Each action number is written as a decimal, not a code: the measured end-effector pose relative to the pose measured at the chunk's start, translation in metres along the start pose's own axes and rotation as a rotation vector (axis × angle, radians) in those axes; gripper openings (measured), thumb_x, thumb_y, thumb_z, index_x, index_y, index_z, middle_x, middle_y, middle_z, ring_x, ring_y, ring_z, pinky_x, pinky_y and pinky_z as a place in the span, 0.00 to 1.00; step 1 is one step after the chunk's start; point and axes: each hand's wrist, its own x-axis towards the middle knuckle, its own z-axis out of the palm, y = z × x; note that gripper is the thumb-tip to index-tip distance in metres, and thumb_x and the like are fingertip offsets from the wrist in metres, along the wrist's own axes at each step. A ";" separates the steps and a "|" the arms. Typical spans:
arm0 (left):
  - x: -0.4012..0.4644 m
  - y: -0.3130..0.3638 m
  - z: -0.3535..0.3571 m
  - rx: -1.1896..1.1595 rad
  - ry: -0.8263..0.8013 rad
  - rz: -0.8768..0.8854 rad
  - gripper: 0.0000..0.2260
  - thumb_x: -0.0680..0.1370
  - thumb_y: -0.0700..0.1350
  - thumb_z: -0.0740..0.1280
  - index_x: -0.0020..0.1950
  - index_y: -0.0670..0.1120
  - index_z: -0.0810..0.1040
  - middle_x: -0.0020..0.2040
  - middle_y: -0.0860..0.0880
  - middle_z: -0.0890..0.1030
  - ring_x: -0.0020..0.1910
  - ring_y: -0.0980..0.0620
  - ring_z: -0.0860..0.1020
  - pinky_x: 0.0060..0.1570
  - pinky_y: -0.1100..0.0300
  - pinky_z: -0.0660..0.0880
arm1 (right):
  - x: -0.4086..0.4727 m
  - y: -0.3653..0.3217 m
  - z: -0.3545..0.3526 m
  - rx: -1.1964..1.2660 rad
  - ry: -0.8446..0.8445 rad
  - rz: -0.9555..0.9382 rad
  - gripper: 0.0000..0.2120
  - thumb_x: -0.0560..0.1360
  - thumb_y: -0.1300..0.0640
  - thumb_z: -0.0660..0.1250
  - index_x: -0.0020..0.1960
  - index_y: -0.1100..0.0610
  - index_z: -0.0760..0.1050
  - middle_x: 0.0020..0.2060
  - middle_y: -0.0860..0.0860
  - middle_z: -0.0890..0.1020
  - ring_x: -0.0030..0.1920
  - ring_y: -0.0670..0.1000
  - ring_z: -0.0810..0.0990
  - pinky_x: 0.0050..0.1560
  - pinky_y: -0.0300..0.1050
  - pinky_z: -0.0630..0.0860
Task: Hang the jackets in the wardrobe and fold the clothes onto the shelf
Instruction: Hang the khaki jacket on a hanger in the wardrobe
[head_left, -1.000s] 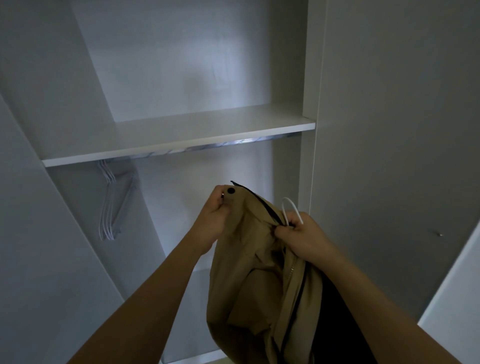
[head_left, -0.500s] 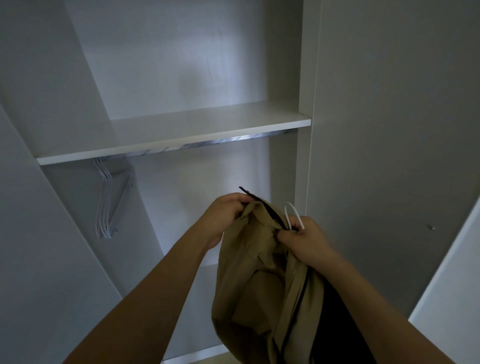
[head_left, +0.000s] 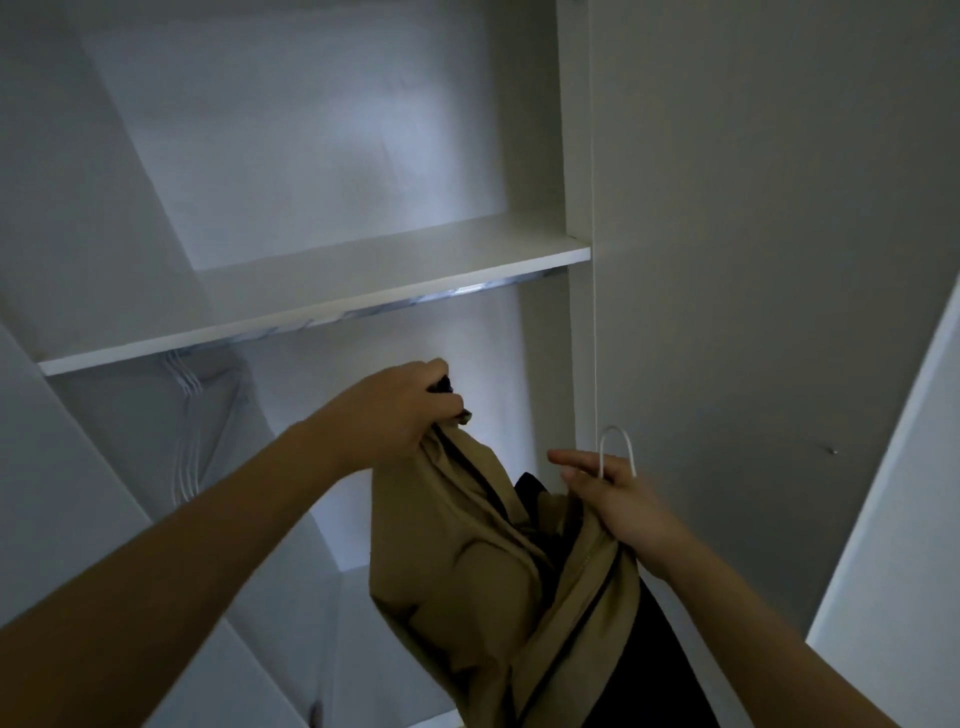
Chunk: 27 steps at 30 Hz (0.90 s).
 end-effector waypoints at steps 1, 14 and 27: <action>0.002 0.001 -0.009 0.047 0.001 0.087 0.07 0.75 0.41 0.72 0.52 0.47 0.81 0.45 0.45 0.73 0.39 0.49 0.71 0.35 0.60 0.65 | 0.003 -0.003 0.003 0.011 0.005 -0.024 0.12 0.80 0.53 0.64 0.58 0.39 0.79 0.53 0.33 0.79 0.53 0.31 0.76 0.48 0.26 0.71; 0.009 0.020 -0.022 -0.389 0.159 -0.030 0.06 0.80 0.43 0.63 0.55 0.47 0.77 0.46 0.52 0.72 0.40 0.56 0.71 0.39 0.62 0.71 | 0.029 -0.035 0.050 -0.123 -0.138 -0.241 0.07 0.78 0.56 0.66 0.42 0.54 0.79 0.39 0.56 0.81 0.41 0.55 0.80 0.49 0.56 0.77; -0.008 0.021 0.008 -1.250 0.336 -0.611 0.09 0.80 0.38 0.65 0.51 0.53 0.78 0.45 0.54 0.81 0.43 0.63 0.79 0.41 0.70 0.74 | 0.014 -0.009 0.023 0.132 -0.051 0.006 0.04 0.73 0.58 0.72 0.41 0.53 0.78 0.37 0.56 0.83 0.39 0.55 0.82 0.40 0.46 0.79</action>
